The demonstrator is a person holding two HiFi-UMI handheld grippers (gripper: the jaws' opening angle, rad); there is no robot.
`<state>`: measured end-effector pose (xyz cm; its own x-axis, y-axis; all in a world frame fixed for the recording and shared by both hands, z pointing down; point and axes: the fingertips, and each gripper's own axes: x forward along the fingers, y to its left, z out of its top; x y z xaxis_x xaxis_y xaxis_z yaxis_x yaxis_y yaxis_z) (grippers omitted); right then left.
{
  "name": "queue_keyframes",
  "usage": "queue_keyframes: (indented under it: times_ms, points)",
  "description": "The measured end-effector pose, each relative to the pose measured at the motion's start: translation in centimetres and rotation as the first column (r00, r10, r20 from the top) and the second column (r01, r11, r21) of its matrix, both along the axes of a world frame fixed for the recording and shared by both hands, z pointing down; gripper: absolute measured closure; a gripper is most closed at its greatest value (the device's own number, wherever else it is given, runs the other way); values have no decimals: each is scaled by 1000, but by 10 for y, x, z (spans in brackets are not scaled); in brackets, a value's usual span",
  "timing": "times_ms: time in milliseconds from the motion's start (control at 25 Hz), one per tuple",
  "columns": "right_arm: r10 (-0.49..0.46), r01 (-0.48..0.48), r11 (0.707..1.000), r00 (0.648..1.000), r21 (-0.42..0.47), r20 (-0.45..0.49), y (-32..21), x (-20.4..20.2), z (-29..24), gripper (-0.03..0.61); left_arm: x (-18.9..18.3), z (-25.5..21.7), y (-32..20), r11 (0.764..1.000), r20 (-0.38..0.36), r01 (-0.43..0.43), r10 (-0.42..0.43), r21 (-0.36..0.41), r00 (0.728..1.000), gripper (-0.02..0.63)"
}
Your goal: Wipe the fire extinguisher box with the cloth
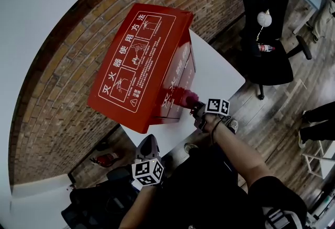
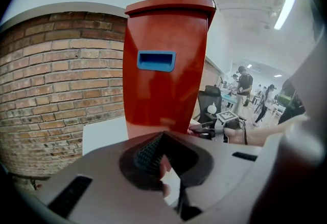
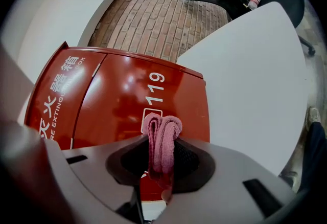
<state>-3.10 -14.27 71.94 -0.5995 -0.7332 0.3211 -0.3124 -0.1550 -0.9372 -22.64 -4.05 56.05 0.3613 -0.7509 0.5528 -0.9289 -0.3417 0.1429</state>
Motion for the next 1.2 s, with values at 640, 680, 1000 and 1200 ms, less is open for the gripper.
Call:
queue_keyframes:
  times_ms: [640, 680, 1000, 1200]
  points:
    - [-27, 19, 995, 996, -100, -82, -1, 2, 62, 468, -9, 8, 3, 999, 16, 23, -22, -27, 1000, 586]
    - [-29, 20, 994, 996, -104, -85, -1, 2, 65, 468, -10, 8, 3, 999, 17, 25, -24, -28, 1000, 586]
    - [-39, 21, 990, 992, -139, -122, -1, 2, 86, 468, -17, 12, 6, 998, 27, 42, -41, -41, 999, 586]
    - [-65, 32, 982, 983, -186, -174, 1, 1, 110, 468, -19, 14, 8, 998, 30, 50, -49, -47, 998, 586]
